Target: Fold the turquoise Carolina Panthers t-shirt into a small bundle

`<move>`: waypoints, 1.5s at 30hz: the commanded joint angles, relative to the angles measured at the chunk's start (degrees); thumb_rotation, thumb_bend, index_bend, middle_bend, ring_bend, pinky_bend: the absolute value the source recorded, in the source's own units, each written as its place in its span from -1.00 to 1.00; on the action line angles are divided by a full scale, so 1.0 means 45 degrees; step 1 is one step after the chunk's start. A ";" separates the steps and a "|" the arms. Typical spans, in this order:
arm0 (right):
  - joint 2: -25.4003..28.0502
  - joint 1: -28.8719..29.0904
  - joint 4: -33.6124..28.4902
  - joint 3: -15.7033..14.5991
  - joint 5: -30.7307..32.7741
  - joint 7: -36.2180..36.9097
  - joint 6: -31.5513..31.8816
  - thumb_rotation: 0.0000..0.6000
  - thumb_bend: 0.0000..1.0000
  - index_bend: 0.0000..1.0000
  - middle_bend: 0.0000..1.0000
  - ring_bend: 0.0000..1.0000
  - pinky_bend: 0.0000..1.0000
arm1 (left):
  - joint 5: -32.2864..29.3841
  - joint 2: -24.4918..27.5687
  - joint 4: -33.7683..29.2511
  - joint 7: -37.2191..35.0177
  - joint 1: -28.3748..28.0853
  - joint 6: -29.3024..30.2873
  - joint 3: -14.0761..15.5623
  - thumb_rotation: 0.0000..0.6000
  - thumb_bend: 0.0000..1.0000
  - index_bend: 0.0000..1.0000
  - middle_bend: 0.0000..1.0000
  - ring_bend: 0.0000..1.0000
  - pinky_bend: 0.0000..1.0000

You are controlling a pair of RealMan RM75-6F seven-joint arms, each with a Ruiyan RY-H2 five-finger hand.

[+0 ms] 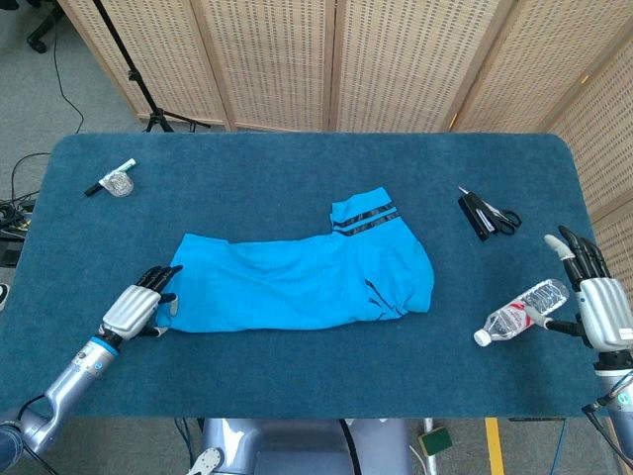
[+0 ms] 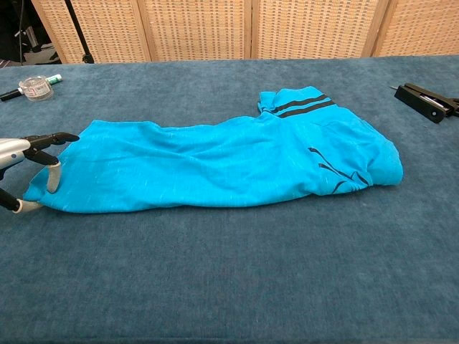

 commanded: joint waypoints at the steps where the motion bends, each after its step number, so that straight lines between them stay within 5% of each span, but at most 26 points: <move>1: 0.0002 -0.0004 0.0000 0.0008 0.0005 0.0008 0.0006 1.00 -1.00 -1.00 -1.00 -1.00 -1.00 | -0.0002 -0.0008 0.0009 0.0011 -0.0007 0.0008 -0.0009 1.00 -0.16 0.23 -1.00 -1.00 -1.00; 16: 0.0009 -0.0017 0.0011 0.0038 -0.0005 0.0119 0.0029 1.00 -1.00 -1.00 -1.00 -1.00 -1.00 | -0.0062 0.0145 -0.0026 0.0420 0.0030 0.0130 -0.0066 1.00 -0.07 0.66 -1.00 -1.00 -1.00; 45: -0.0172 -0.0032 0.0122 0.0094 0.0027 -0.0352 0.0116 1.00 -1.00 -1.00 -1.00 -1.00 -1.00 | -0.0755 0.2236 -0.0116 0.0726 0.1397 0.0816 0.0004 1.00 -0.05 0.71 -1.00 -1.00 -1.00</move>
